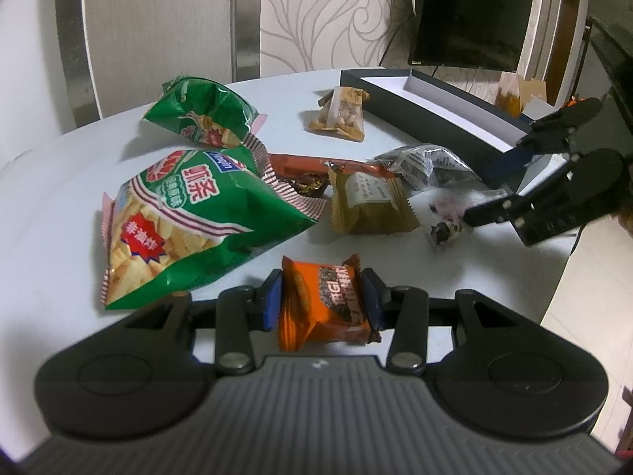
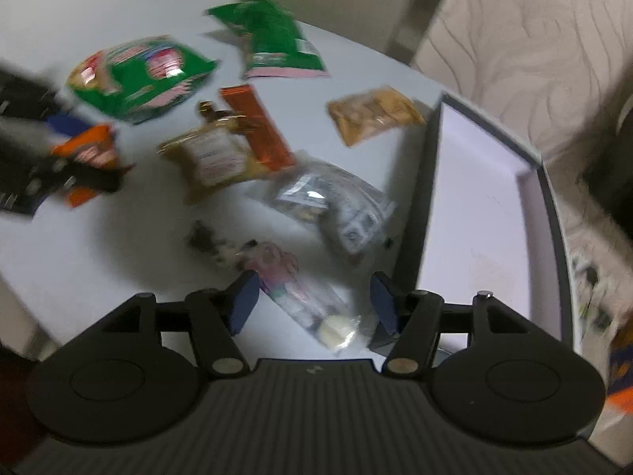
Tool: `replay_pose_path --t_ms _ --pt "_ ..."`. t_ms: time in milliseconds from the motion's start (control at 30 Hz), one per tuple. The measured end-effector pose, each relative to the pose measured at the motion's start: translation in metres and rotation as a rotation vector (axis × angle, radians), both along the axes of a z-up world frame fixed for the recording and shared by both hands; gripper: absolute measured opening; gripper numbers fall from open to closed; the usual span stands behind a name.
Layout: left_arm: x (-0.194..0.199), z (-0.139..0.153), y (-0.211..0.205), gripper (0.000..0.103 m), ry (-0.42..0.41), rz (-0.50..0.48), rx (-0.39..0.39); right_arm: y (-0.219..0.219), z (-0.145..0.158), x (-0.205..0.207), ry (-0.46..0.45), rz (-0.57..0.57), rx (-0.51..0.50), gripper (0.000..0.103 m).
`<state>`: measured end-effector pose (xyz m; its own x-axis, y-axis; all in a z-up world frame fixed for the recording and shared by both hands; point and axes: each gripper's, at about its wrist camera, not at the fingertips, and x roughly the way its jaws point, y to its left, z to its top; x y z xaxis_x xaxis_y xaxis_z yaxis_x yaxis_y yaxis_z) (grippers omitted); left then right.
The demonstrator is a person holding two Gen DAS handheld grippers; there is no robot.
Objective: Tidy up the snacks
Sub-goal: 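Lift the orange wafer packet with the left tool while the right tool lifts the pink candy packet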
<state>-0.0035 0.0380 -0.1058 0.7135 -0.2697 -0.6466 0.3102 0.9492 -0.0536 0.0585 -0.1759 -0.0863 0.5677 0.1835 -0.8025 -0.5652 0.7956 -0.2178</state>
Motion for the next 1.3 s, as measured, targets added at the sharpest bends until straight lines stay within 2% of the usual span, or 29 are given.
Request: replay_pose_path --t_ms 33,133,233,300,367,433,633,767,833,933,1067,1167,1300 --pt "0.000 0.000 -0.001 0.045 0.000 -0.001 0.000 -0.001 -0.001 0.004 0.008 -0.007 -0.001 0.067" --pt "0.001 -0.001 -0.002 0.045 0.000 -0.003 0.002 -0.014 -0.001 0.018 0.080 -0.034 0.086 0.067" --pt "0.001 -0.001 -0.003 0.045 0.000 -0.006 0.003 -0.017 -0.003 0.019 0.127 -0.048 0.104 0.065" --pt "0.002 -0.001 -0.002 0.045 0.002 -0.007 -0.001 -0.019 0.000 0.012 0.137 -0.099 0.154 0.051" --pt "0.003 -0.001 -0.001 0.046 0.005 -0.009 -0.005 -0.011 -0.002 -0.001 0.104 -0.142 0.175 0.032" --pt "0.003 -0.001 -0.001 0.046 0.007 -0.013 -0.005 -0.001 -0.002 -0.015 0.061 -0.186 0.168 0.027" --pt "0.003 -0.001 -0.001 0.046 0.011 -0.037 -0.006 -0.004 -0.002 -0.027 0.057 -0.329 0.266 0.024" --pt "0.002 -0.001 0.002 0.046 0.016 -0.061 -0.014 0.003 -0.005 -0.033 -0.007 -0.322 0.215 0.025" --pt "0.000 -0.001 0.002 0.046 0.015 -0.075 -0.011 0.003 -0.003 -0.033 0.002 -0.360 0.225 0.025" --pt "-0.002 0.000 0.003 0.046 0.021 -0.098 -0.016 0.008 -0.003 -0.031 -0.010 -0.367 0.184 0.030" --pt "-0.005 0.000 0.003 0.046 0.021 -0.122 -0.017 0.010 -0.004 -0.035 -0.031 -0.380 0.178 0.030" --pt "-0.006 -0.001 0.002 0.046 0.014 -0.129 -0.016 0.006 -0.003 -0.032 -0.003 -0.427 0.213 0.030" --pt "-0.005 -0.002 0.002 0.043 0.011 -0.113 -0.026 0.011 -0.003 -0.031 -0.004 -0.426 0.195 0.028"
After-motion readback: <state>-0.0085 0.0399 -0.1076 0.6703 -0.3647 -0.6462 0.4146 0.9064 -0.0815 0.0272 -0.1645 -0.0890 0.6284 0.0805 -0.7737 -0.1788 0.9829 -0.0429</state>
